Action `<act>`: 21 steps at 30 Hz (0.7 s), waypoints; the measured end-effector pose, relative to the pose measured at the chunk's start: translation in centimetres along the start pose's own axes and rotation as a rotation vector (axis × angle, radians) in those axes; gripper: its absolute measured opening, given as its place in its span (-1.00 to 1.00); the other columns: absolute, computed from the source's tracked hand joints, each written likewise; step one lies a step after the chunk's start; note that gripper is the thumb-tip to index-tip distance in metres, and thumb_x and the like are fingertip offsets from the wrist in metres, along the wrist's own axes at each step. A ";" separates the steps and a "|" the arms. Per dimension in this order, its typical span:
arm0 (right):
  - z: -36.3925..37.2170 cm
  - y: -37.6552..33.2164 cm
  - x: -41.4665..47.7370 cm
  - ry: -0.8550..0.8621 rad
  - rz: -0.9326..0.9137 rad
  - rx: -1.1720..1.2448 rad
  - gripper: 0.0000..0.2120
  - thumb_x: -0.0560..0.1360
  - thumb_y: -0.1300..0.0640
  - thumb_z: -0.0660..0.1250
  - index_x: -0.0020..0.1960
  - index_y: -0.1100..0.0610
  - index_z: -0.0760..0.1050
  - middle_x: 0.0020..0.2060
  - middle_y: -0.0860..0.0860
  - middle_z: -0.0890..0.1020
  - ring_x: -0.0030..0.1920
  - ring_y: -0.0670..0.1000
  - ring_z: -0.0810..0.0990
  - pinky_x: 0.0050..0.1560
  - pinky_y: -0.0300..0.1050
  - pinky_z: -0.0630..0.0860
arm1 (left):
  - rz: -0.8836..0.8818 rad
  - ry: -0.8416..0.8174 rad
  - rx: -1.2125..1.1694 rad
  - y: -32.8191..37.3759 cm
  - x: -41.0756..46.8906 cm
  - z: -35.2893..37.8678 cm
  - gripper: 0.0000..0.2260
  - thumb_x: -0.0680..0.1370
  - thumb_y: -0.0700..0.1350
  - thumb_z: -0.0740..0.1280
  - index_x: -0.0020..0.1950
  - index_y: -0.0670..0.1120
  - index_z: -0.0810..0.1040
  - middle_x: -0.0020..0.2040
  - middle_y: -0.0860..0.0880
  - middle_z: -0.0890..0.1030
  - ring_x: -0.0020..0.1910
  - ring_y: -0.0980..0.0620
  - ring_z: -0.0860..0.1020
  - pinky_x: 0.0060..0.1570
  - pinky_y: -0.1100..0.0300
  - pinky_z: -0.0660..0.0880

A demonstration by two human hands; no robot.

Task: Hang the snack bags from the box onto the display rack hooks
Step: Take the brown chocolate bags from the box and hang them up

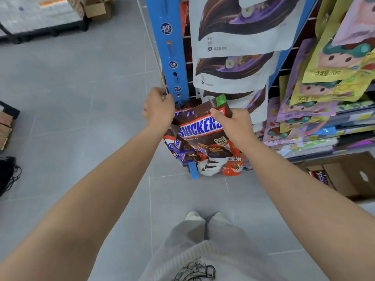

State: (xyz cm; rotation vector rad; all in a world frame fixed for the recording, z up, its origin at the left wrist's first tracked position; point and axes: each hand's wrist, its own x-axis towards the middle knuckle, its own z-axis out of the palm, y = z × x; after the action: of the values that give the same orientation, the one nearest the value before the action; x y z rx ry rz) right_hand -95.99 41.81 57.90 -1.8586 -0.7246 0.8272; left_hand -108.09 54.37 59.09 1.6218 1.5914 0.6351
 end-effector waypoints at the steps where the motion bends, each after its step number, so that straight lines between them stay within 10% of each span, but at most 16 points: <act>1: 0.2 -0.2 0.0 -0.005 0.006 0.010 -0.73 0.49 -0.07 0.33 -0.16 0.15 0.54 -0.23 0.03 0.64 -0.21 -0.05 0.63 -0.10 -0.18 0.55 | 0.079 -0.048 -0.121 -0.3 -0.5 -0.3 -0.83 0.55 -0.06 0.19 0.11 0.01 0.46 0.13 0.02 0.55 0.20 -0.02 0.48 0.19 -0.09 0.47; 6: 0.9 -1.3 -0.2 0.006 0.017 0.102 -0.79 0.49 -0.06 0.32 -0.21 0.06 0.49 -0.31 -0.07 0.61 -0.29 -0.16 0.61 -0.24 -0.33 0.52 | 0.346 -0.307 0.054 -0.8 -2.0 -1.6 -0.84 0.53 -0.05 0.30 0.10 0.00 0.50 -0.05 0.12 0.60 0.09 0.05 0.56 0.20 -0.11 0.47; 21: 2.1 -2.7 0.5 -0.065 0.047 0.059 -0.81 0.56 0.03 0.24 -0.04 0.13 0.53 -0.11 0.06 0.64 -0.07 -0.01 0.62 -0.08 -0.16 0.55 | 0.366 0.130 -0.015 0.4 0.4 -1.0 -0.77 0.54 0.00 0.28 0.18 0.00 0.48 -0.05 0.04 0.66 0.00 0.05 0.60 0.16 -0.08 0.48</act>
State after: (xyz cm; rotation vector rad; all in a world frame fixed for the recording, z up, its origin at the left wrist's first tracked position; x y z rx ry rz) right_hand -97.75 44.29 59.52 -1.8084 -0.6921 0.9332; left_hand -108.65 54.93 59.95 1.9126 1.3820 0.9572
